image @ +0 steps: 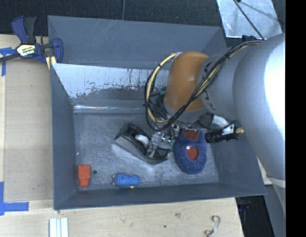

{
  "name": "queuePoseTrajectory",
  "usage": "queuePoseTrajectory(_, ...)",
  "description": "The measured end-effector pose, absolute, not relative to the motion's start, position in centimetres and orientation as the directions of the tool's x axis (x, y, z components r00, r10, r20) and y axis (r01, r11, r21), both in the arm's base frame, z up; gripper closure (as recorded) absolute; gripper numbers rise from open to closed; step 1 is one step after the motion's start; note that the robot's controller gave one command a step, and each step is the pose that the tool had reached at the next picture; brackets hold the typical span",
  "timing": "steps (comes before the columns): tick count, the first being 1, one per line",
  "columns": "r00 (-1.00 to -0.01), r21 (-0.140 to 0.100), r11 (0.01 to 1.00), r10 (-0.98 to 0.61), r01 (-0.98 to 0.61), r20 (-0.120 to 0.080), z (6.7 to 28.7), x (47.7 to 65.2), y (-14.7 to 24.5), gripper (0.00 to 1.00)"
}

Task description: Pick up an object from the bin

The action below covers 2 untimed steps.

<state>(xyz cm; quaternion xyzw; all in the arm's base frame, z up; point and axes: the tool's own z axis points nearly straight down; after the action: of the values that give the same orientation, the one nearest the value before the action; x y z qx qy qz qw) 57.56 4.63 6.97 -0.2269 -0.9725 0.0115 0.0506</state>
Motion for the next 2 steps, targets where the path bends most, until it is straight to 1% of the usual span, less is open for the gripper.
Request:
queuePoseTrajectory(1, -0.838, 0.006, 0.838, 0.545, 0.545, -0.007, 16.8, 56.1, 4.9, 1.0)
queuePoseTrajectory(2, -0.692, 0.003, 0.692, 0.722, 0.722, -0.002, 15.1, 57.6, 8.9, 1.0)
